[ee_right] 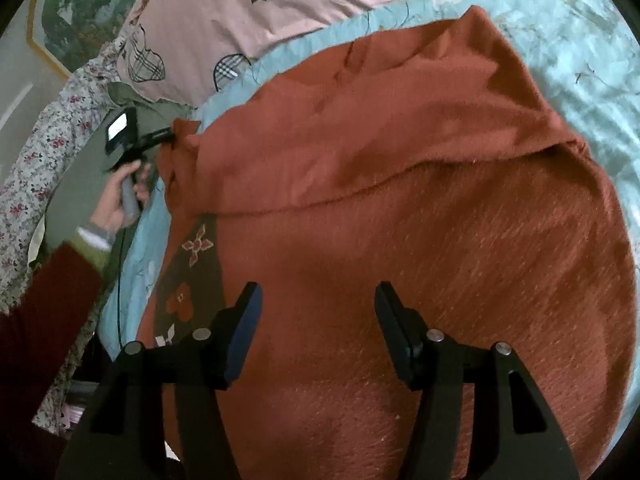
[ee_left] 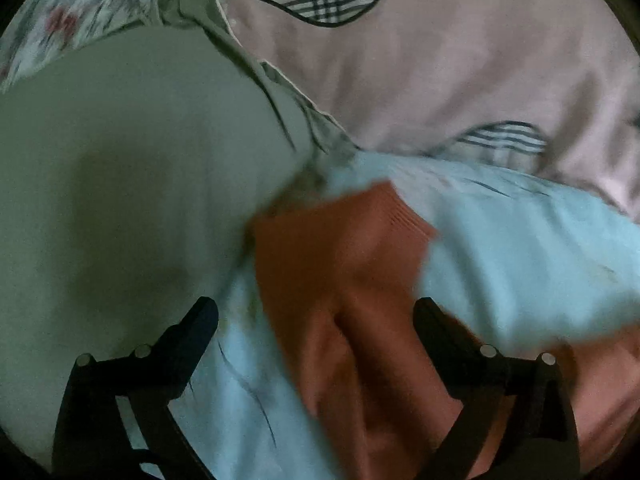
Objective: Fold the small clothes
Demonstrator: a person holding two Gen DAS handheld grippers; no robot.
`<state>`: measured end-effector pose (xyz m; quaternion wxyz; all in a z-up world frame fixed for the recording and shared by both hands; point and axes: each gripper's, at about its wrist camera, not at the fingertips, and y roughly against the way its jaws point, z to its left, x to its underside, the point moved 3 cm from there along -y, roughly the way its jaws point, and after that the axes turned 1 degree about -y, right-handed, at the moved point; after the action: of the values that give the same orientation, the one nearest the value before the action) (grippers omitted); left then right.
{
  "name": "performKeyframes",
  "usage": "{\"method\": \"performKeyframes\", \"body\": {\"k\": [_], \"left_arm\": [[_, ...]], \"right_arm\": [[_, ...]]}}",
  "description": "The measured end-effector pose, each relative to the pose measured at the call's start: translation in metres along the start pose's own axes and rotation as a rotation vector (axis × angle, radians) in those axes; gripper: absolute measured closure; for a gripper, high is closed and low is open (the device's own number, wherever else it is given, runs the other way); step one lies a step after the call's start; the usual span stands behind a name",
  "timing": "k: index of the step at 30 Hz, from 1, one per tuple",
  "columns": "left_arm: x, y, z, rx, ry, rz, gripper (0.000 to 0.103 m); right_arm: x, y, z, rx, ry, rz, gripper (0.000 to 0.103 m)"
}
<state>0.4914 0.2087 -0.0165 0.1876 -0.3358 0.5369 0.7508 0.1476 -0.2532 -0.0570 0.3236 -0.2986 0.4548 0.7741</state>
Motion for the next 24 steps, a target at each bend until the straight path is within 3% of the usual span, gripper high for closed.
{"method": "performKeyframes", "body": {"k": [3,5,6,7,8,10,13,18,24], "left_arm": [[-0.018,-0.036,-0.006,-0.059,-0.045,0.037,0.005],[-0.025,-0.054,-0.007,-0.103,-0.078,0.044,0.023],[-0.025,-0.059,-0.008,-0.093,-0.079,0.057,0.066],[-0.026,-0.066,-0.004,-0.032,-0.047,0.098,0.097],[-0.026,-0.065,0.0,0.01,-0.011,0.108,0.097],[-0.026,-0.043,0.012,0.107,0.079,0.043,0.098],[-0.019,0.013,0.019,0.221,0.112,-0.075,0.098],[0.005,0.106,0.01,0.424,0.155,-0.207,0.098],[0.061,0.179,-0.046,0.602,0.161,-0.232,0.098]], "right_arm": [[-0.003,-0.003,0.001,0.006,-0.004,0.006,0.043],[-0.005,-0.001,0.005,0.002,0.007,-0.004,0.043],[-0.007,0.002,0.006,-0.002,0.016,-0.014,0.043],[-0.008,0.004,0.008,-0.004,0.023,-0.025,0.043],[-0.008,0.004,0.008,-0.008,0.024,-0.031,0.043],[-0.008,0.006,0.009,-0.021,0.02,-0.038,0.043],[-0.006,0.007,0.011,-0.038,0.017,-0.05,0.043],[0.004,0.012,0.011,-0.065,-0.007,-0.059,0.043],[0.009,0.025,0.001,-0.054,-0.044,-0.086,0.043]]}}
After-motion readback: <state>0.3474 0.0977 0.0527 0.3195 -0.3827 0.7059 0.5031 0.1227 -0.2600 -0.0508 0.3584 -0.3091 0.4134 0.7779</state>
